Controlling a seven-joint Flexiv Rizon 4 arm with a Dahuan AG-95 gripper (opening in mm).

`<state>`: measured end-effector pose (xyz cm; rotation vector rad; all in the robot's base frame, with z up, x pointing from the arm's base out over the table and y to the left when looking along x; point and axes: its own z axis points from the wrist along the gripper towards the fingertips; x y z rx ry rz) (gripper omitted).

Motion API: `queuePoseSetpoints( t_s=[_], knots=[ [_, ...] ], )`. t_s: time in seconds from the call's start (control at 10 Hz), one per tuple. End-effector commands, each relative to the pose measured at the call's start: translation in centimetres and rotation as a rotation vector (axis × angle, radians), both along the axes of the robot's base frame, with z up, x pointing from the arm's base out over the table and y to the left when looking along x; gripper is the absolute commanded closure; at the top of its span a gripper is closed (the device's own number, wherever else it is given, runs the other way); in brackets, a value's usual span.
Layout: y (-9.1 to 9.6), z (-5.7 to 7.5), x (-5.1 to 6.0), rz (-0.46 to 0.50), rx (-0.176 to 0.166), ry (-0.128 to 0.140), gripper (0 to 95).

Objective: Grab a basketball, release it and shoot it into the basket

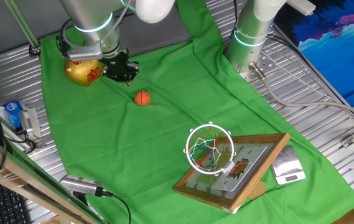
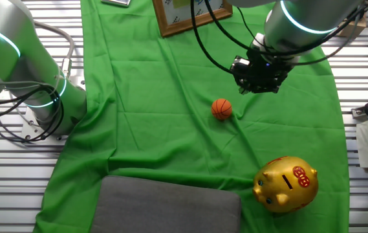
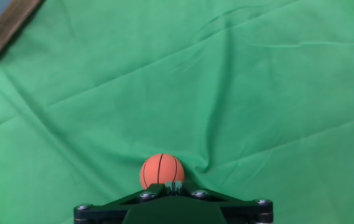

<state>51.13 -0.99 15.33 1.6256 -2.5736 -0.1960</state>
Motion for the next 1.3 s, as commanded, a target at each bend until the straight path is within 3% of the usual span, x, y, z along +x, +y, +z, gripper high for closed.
queuePoseSetpoints(
  t_s=[0.1,0.5,0.6,0.7,0.8,1.0,1.1,1.3],
  knots=[
    [0.0,-0.1,0.1,-0.001,-0.008,-0.001,95.0],
    [0.0,-0.1,0.0,-0.020,-0.014,0.001,95.0],
    [0.0,-0.1,-0.1,-0.024,-0.011,0.001,76.0],
    [0.1,-0.3,-0.4,-0.018,-0.007,0.000,76.0],
    [0.2,-0.5,-0.8,-0.019,-0.008,-0.002,57.0],
    [0.5,-1.2,-2.2,-0.029,0.003,-0.005,57.0],
    [0.6,-1.4,-2.7,-0.023,0.006,-0.007,38.0],
    [0.6,-1.7,-3.0,-0.003,-0.016,-0.004,38.0]
  ],
)
